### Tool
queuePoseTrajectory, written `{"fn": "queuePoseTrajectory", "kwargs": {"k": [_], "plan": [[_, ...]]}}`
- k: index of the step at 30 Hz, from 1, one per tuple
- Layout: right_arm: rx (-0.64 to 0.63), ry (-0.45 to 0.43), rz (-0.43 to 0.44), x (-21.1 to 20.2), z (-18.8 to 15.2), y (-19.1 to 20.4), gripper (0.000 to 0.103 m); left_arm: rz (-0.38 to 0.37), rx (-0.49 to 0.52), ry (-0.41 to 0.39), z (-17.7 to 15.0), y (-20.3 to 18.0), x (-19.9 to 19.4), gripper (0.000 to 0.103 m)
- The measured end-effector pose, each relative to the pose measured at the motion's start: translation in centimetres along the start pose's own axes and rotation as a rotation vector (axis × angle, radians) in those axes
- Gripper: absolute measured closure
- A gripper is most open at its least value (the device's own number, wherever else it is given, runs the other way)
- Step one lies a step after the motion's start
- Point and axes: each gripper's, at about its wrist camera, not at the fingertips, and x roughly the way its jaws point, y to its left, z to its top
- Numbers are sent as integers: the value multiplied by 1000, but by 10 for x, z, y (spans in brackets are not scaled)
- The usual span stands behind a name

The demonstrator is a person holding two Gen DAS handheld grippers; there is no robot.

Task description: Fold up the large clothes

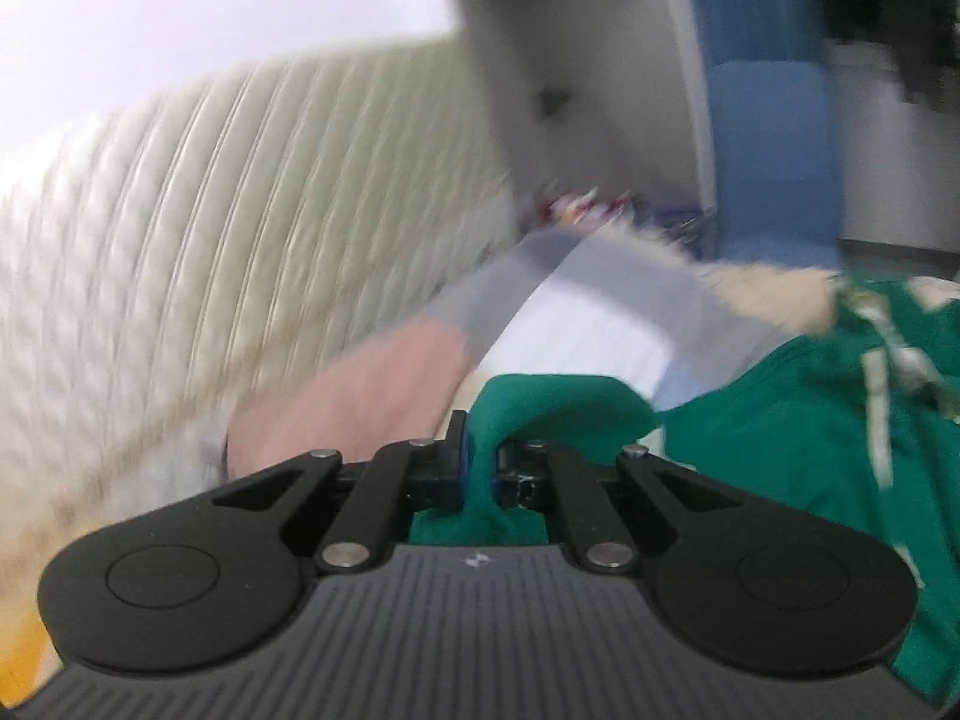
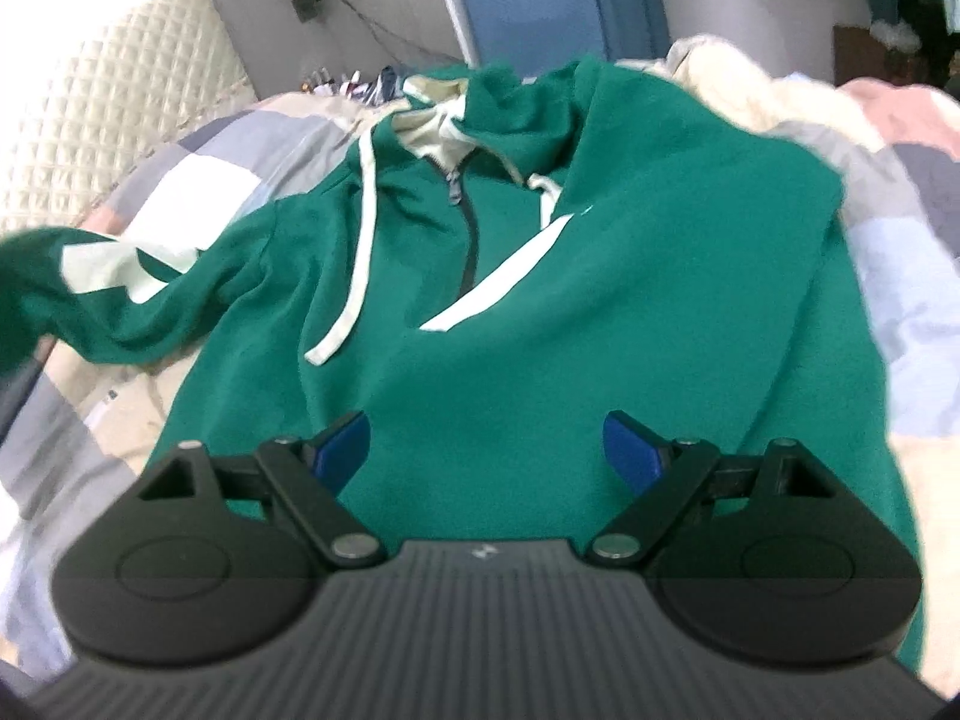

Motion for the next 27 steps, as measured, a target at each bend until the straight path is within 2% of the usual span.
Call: {"fn": "queuePoseTrajectory", "kwargs": {"k": [4, 8, 11, 15, 20, 25, 26, 27], "plan": [[15, -35, -12, -14, 1, -9, 17, -58, 167, -88, 38, -53, -55, 96], [67, -70, 7, -33, -3, -26, 17, -167, 292, -146, 48, -123, -105, 96], [109, -85, 16, -46, -7, -40, 17, -266, 356, -160, 38, -181, -133, 96], [147, -113, 26, -60, -9, -55, 17, -396, 418, -115, 1, -261, -159, 96], [190, -139, 18, -68, -9, -73, 17, -545, 360, -16, -57, -316, -152, 96], [220, -130, 28, -65, -12, -85, 17, -629, 254, 71, -88, -332, -134, 94], [219, -128, 28, -64, -12, -85, 17, -635, 235, 84, -91, -330, -128, 91], [220, -126, 28, -63, -12, -85, 17, -646, 218, 107, -94, -329, -125, 80]]}}
